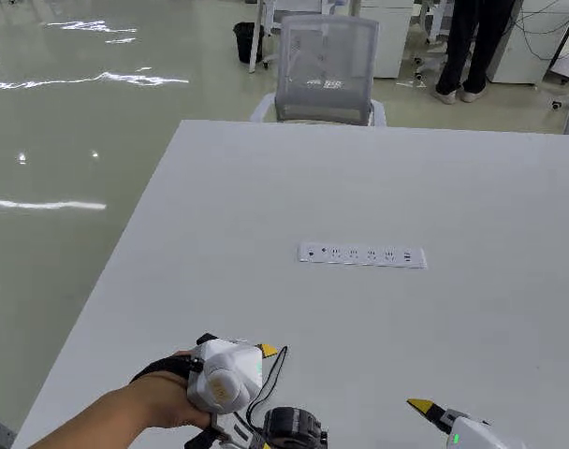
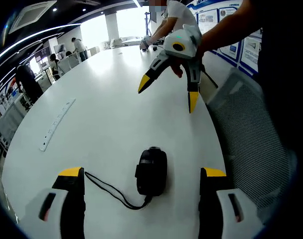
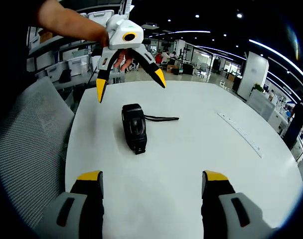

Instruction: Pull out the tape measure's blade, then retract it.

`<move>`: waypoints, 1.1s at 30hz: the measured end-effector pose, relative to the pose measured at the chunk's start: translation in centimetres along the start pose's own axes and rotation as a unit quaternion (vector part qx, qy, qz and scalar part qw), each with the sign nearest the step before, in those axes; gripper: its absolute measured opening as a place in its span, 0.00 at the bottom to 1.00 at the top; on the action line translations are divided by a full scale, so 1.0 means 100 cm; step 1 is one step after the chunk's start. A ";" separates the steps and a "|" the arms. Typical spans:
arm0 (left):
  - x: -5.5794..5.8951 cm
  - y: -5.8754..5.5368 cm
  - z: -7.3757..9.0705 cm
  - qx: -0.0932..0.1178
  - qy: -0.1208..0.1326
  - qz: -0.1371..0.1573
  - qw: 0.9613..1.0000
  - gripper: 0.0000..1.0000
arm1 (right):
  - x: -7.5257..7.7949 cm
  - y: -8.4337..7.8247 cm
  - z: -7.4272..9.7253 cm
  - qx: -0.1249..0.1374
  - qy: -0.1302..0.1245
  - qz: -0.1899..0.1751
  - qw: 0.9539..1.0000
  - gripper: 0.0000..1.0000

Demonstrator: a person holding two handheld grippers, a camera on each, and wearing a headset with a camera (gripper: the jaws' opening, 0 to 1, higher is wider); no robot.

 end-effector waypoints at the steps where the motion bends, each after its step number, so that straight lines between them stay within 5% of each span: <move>1: 0.001 0.000 -0.001 -0.002 -0.002 -0.002 1.000 0.94 | 0.000 0.001 -0.002 -0.001 0.002 0.003 1.000 0.82; 7: 0.004 -0.001 -0.009 -0.020 -0.016 -0.003 1.000 0.89 | -0.002 0.012 -0.012 -0.004 0.015 0.018 1.000 0.80; 13: 0.011 -0.006 -0.017 -0.040 -0.053 0.035 0.997 0.82 | -0.003 0.019 -0.020 -0.006 0.030 0.019 0.999 0.76; 33: 0.006 -0.012 -0.040 -0.076 -0.061 0.039 0.994 0.64 | -0.019 0.039 -0.056 -0.037 0.082 0.039 0.995 0.63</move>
Point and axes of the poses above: the centre of the closed fingertips' face, and the gripper's own axes: z roughly backward along the fingers, x roughly to its right, y roughly out of its top, the point moved 2 cm from there along z, roughly backward along the fingers, and after that the axes turned 15 degrees about -x, right-handed, at the moved point
